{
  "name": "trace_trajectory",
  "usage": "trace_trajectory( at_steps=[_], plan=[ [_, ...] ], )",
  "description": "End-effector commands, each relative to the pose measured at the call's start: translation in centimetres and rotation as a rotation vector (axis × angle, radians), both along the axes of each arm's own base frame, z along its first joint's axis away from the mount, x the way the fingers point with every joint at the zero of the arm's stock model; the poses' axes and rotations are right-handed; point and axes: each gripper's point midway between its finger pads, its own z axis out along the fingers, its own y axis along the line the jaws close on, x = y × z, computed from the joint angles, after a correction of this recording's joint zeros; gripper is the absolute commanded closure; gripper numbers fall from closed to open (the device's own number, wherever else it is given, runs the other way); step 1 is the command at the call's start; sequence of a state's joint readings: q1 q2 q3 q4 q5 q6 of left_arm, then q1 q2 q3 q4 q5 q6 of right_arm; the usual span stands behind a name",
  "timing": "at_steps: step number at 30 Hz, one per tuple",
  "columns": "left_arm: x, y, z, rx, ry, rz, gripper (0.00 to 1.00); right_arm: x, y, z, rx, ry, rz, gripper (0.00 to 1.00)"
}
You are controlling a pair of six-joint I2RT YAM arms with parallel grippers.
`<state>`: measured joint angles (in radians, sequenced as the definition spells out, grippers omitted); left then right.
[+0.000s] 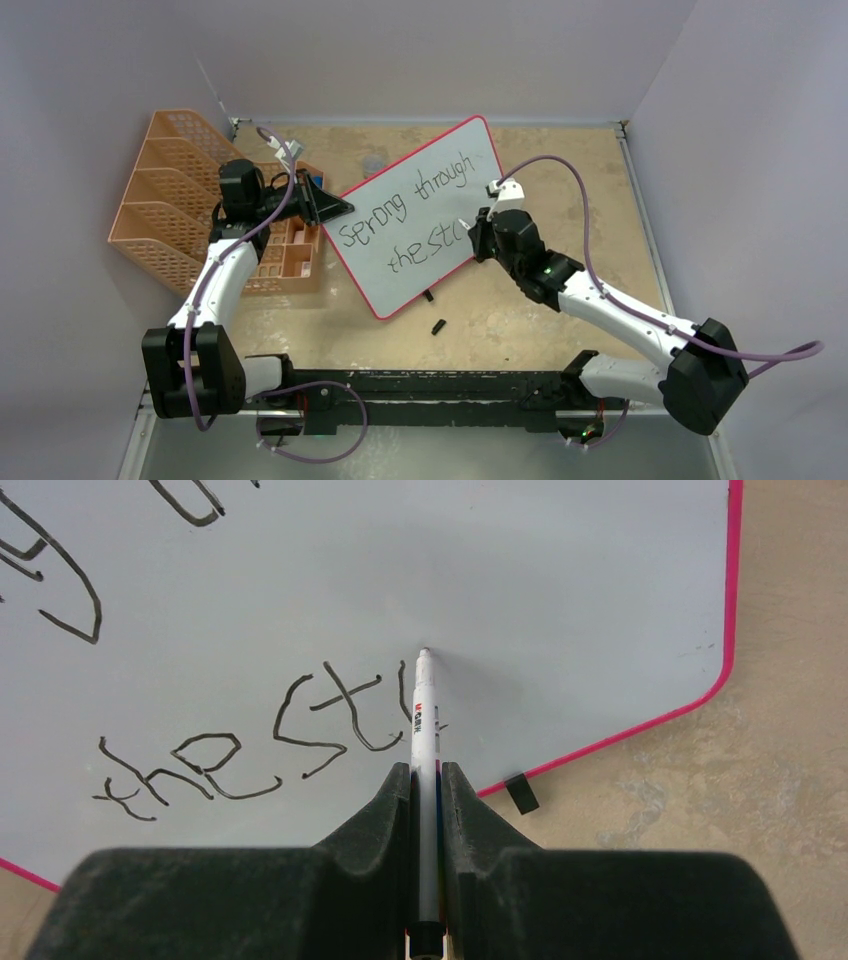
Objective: Write a sentence on the whiteboard
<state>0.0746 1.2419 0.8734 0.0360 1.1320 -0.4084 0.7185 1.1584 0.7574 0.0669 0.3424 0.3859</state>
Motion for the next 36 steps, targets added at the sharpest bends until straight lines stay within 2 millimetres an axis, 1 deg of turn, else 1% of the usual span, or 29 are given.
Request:
trace_trajectory(
  at_steps=[1,6,11,14,28,36],
  plan=[
    [0.4,0.4,1.9,0.016,-0.113,0.000,1.00,1.0,1.3,3.3,0.055,-0.077,0.039,1.00],
    [0.5,0.4,1.9,0.017,-0.113,0.004,1.00,0.7,1.6,3.0,0.048,-0.056,0.059,1.00],
    [0.5,0.4,1.9,0.018,-0.112,0.006,1.00,0.4,0.9,2.6,0.044,-0.047,0.037,1.00],
    [0.5,0.4,1.9,0.018,-0.112,0.006,1.00,0.4,0.9,2.3,0.036,-0.038,0.037,1.00],
    [0.5,0.4,2.0,0.018,-0.114,0.004,1.00,0.5,1.7,2.0,0.033,-0.027,0.074,1.00],
    [0.5,0.4,1.9,0.019,-0.115,0.002,1.00,1.0,1.4,1.7,0.019,-0.035,0.043,1.00]
  ],
)
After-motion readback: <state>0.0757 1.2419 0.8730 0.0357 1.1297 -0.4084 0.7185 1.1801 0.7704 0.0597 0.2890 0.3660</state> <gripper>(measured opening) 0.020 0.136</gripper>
